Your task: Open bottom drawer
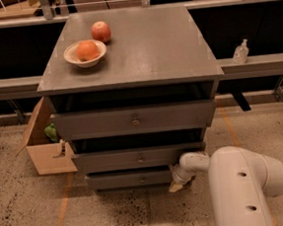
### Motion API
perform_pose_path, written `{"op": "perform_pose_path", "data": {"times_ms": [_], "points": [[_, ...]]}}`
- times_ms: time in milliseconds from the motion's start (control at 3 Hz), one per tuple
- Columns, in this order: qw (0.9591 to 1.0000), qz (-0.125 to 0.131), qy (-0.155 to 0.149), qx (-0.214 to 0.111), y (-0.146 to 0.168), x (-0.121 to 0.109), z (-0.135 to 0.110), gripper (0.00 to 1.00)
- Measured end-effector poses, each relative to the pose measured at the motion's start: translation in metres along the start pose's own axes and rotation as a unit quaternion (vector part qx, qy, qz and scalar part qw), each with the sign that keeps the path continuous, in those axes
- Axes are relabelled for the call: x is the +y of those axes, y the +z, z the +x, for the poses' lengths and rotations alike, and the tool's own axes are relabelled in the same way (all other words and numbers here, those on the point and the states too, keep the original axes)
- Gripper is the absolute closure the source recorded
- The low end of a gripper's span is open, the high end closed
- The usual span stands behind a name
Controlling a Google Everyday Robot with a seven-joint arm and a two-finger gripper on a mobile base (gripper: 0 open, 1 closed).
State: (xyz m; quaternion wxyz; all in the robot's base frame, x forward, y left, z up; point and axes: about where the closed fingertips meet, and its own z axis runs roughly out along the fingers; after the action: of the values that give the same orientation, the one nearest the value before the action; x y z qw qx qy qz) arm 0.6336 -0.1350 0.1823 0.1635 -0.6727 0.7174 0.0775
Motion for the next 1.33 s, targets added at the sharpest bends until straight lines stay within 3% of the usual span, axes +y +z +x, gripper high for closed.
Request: {"op": "perform_pose_path", "data": {"times_ms": [333,667,1333], "points": [[1.0,-0.001,0.0,0.0,-0.0006,0.0003,-0.0002,0.7],[1.0,-0.005,0.001,0.0,-0.0037,0.0033,-0.0013,0.99],[0.9999,-0.011,0.001,0.001,-0.0081,0.0051,-0.0031,1.0]]}}
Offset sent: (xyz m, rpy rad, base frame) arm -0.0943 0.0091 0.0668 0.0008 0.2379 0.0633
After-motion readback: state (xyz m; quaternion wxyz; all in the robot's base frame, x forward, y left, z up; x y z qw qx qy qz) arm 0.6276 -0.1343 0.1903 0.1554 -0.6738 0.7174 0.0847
